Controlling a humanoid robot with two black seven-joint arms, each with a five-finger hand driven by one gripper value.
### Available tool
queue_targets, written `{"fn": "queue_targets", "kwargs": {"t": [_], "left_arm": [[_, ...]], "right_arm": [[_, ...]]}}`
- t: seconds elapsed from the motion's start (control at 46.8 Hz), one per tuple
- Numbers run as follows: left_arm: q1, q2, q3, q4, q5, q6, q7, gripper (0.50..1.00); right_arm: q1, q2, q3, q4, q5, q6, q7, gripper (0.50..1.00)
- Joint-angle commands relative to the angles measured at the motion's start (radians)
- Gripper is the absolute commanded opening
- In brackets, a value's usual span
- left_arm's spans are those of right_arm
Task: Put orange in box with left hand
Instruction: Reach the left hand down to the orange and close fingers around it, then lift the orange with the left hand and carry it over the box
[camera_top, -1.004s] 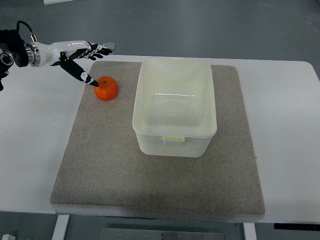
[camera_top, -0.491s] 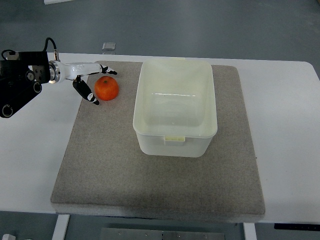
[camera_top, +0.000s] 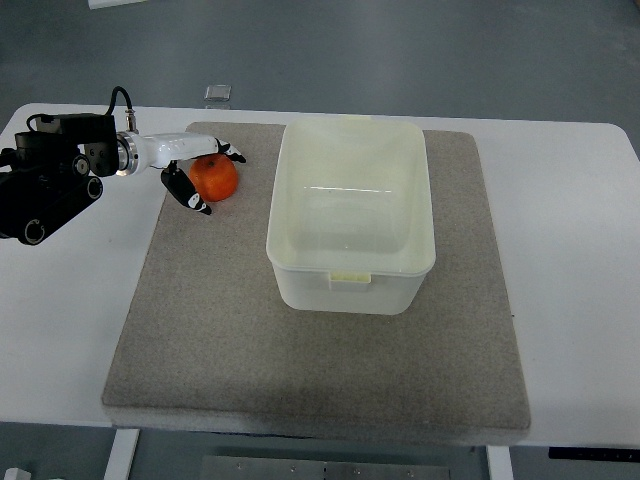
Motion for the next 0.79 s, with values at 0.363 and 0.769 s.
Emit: {"fn": "queue_targets", "kwargs": {"t": [0.363, 0.769], "left_arm": [[-0.080, 0.015, 0.001, 0.014, 0.037, -0.003, 0.000, 0.500], [-0.257, 0.015, -0.016, -0.126, 0.023, -0.118, -0.090, 0.500]], "right_arm": [[0.000, 0.000, -0.002, 0.000, 0.000, 0.000, 0.000, 0.932], [0.000, 0.000, 0.000, 0.000, -0.001, 0.000, 0.000, 0.932]]}}
